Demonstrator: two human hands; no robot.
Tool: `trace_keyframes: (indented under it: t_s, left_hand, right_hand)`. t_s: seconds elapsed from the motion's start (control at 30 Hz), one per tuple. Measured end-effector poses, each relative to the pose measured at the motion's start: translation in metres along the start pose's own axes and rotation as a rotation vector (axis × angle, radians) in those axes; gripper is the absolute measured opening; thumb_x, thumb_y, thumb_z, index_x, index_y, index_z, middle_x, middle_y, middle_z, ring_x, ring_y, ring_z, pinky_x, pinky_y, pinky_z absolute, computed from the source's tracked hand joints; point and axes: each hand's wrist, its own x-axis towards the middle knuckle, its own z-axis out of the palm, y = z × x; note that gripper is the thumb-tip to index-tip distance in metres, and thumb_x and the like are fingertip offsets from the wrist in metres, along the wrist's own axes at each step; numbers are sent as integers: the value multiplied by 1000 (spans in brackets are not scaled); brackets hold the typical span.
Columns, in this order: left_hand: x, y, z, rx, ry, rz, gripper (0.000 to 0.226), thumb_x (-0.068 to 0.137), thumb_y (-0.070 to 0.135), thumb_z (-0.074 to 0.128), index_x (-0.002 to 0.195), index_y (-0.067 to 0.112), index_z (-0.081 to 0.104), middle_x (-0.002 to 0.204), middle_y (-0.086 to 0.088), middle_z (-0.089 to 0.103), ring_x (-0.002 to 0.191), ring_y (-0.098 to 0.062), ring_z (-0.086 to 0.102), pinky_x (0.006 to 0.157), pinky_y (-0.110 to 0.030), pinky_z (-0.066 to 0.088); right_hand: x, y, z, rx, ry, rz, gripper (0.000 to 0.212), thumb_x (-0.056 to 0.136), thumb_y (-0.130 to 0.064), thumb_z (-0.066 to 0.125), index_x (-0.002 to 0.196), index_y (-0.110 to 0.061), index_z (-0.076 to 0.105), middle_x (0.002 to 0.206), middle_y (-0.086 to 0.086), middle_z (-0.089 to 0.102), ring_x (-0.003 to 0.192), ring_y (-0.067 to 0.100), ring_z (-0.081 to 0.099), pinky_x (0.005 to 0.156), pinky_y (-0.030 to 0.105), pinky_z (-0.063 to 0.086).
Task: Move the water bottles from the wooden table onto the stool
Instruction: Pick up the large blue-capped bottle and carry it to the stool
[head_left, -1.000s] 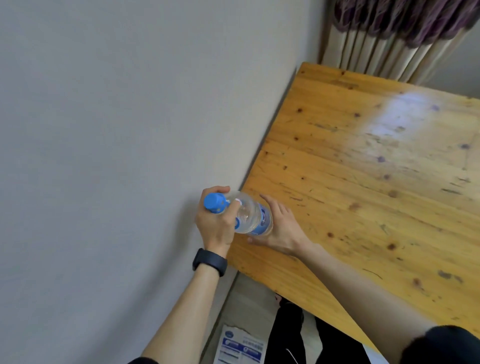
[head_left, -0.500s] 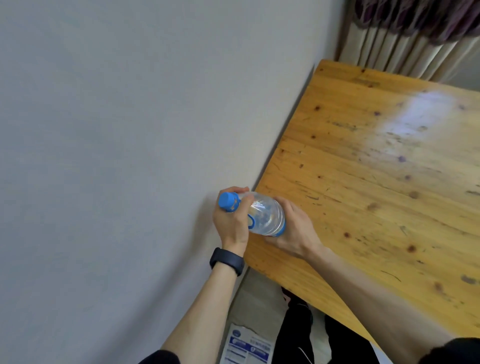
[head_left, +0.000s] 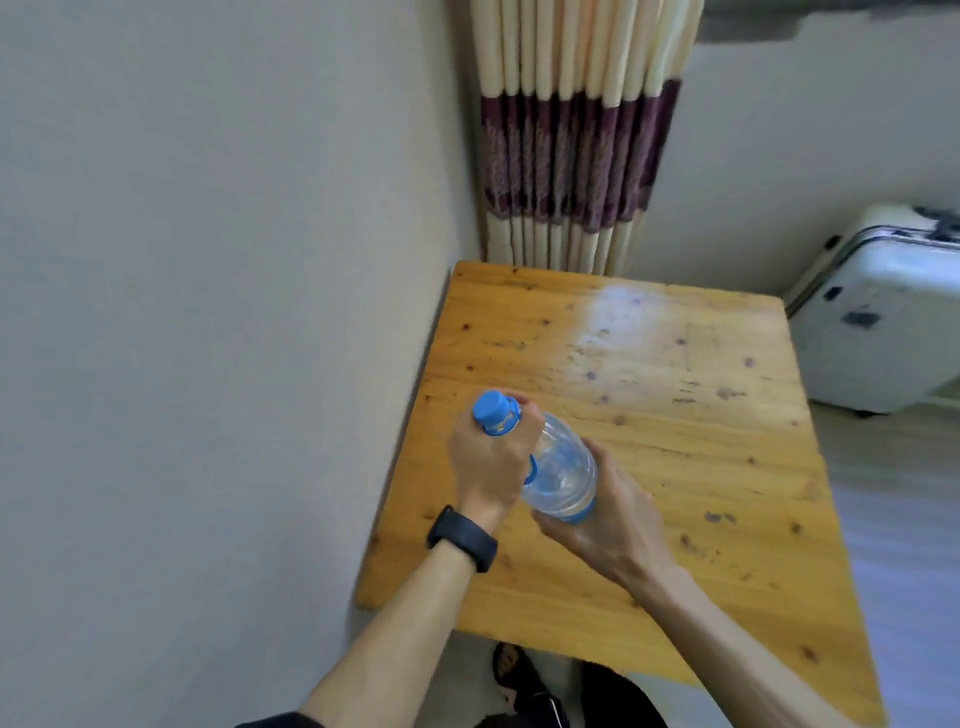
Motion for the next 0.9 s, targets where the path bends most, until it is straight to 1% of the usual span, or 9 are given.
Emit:
trace_keyframes:
  t_s: [0.1, 0.17, 0.23, 0.3, 0.37, 0.53, 0.63, 0.73, 0.9]
  left_hand:
    - [-9, 33, 43, -40, -159, 117, 18, 75, 40, 65, 78, 22, 70, 73, 2, 72, 62, -19, 63, 60, -41, 54]
    - [-19, 60, 77, -63, -251, 193, 13, 76, 39, 65, 77, 27, 69, 76, 1, 74, 69, -21, 67, 66, -50, 57]
    - [-33, 87, 112, -97, -344, 235, 10, 76, 39, 65, 77, 30, 69, 78, -1, 75, 77, -23, 70, 71, -53, 57]
    - [-53, 113, 151, -123, -452, 270, 8, 75, 39, 65, 76, 33, 69, 81, 0, 76, 81, -23, 71, 72, -55, 58]
    - [-81, 140, 192, -148, -547, 315, 9, 75, 41, 64, 76, 33, 69, 82, 1, 75, 83, -24, 72, 71, -56, 59]
    - [-178, 209, 290, -258, -703, 457, 11, 70, 40, 66, 70, 29, 67, 76, 0, 75, 78, -21, 71, 77, -48, 58]
    - [-253, 245, 345, -335, -800, 526, 8, 71, 32, 69, 70, 24, 69, 74, -3, 74, 76, -21, 71, 75, -46, 58]
    - [-332, 274, 399, -401, -900, 563, 17, 71, 34, 68, 74, 17, 70, 76, -2, 74, 80, -23, 71, 77, -48, 58]
    - [-450, 312, 483, -479, -1015, 599, 18, 71, 32, 67, 75, 15, 69, 77, -2, 74, 80, -22, 71, 78, -48, 58]
  right_hand:
    - [-18, 10, -55, -65, 186, 51, 85, 61, -54, 81, 134, -27, 46, 112, -10, 67, 91, 19, 68, 64, 31, 50]
    - [-33, 17, -93, -90, 302, 107, 79, 61, -51, 81, 129, -30, 47, 106, -10, 68, 88, 19, 68, 62, 30, 49]
    - [-50, 25, -132, -143, 416, 167, 78, 60, -52, 81, 127, -32, 46, 102, -11, 67, 84, 19, 67, 58, 26, 42]
    - [-72, 38, -171, -196, 506, 213, 82, 60, -58, 78, 130, -33, 43, 103, -12, 66, 84, 20, 66, 58, 28, 44]
    - [-97, 54, -210, -208, 582, 245, 82, 62, -64, 74, 130, -32, 41, 105, -12, 65, 85, 19, 66, 61, 32, 51]
    - [-179, 97, -312, -183, 807, 333, 80, 61, -68, 72, 127, -35, 39, 104, -15, 63, 89, 16, 63, 64, 31, 48]
    - [-241, 129, -370, -200, 932, 393, 80, 62, -58, 80, 127, -38, 38, 103, -17, 63, 93, 15, 64, 69, 31, 49]
    - [-305, 164, -427, -268, 1055, 419, 83, 61, -58, 81, 130, -36, 40, 108, -16, 66, 96, 17, 65, 72, 31, 52]
    - [-401, 223, -511, -356, 1179, 484, 88, 61, -59, 82, 135, -32, 43, 115, -17, 65, 99, 11, 64, 74, 23, 46]
